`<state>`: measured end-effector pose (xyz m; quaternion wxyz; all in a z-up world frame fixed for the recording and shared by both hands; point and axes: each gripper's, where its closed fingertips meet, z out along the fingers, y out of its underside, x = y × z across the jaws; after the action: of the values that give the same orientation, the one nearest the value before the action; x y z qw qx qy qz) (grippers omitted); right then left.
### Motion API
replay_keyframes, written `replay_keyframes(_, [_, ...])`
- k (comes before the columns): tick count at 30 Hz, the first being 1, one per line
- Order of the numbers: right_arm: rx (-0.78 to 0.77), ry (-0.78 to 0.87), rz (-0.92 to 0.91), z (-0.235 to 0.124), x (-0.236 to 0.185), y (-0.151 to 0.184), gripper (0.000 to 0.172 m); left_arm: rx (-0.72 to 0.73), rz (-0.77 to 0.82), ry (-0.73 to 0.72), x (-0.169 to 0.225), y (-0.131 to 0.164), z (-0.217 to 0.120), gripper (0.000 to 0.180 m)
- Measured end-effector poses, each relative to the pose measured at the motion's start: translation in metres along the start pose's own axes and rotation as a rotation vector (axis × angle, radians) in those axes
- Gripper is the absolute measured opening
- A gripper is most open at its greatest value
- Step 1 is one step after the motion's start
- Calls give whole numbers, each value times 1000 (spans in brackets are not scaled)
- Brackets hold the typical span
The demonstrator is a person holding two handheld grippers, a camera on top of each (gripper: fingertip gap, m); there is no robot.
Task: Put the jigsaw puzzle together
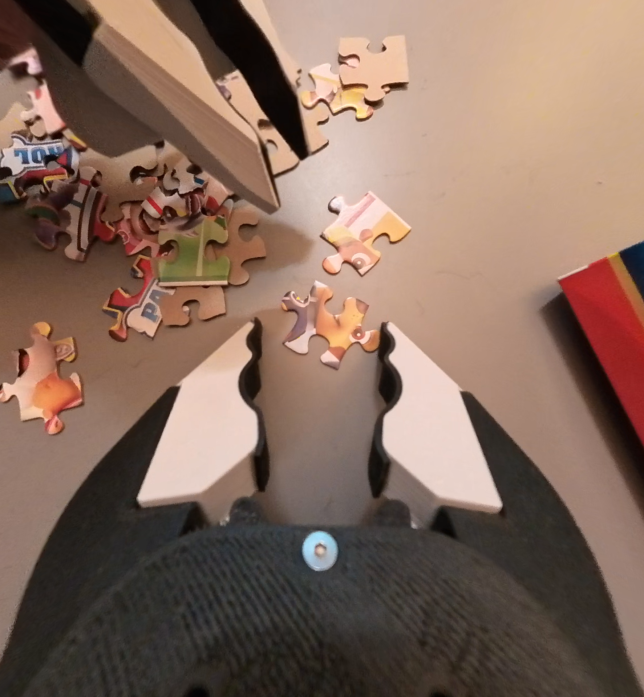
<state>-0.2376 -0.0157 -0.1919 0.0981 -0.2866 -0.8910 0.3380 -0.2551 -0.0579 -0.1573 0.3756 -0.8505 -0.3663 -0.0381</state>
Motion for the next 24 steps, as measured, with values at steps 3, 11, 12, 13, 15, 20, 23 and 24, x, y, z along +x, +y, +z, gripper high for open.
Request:
replay_keyframes(3, [-5,4,-23,-2,3,3,54,7,0,3,3,3,-2,29])
replay_keyframes(11, [-21,-28,-42,-21,-7,24,49,-18,-15,-8,9,17,0,31])
replay_keyframes(12, [-18,-32,-38,-25,-10,29,48,-13,-14,-11,11,18,0,31])
replay_keyframes(13, [-14,-34,-32,-29,-12,33,47,-11,-14,-14,13,19,0,30])
replay_keyframes(15, [-3,-37,-23,-37,-16,41,45,-11,-18,-31,12,22,1,31])
replay_keyframes(20, [25,-11,-9,-50,-12,54,37,-16,-17,-70,9,20,5,32])
replay_keyframes(23, [44,-26,20,-52,-13,56,39,-27,17,-120,5,17,8,33])
replay_keyframes(24, [53,-27,23,-52,-14,55,40,-32,28,-139,2,15,9,33])
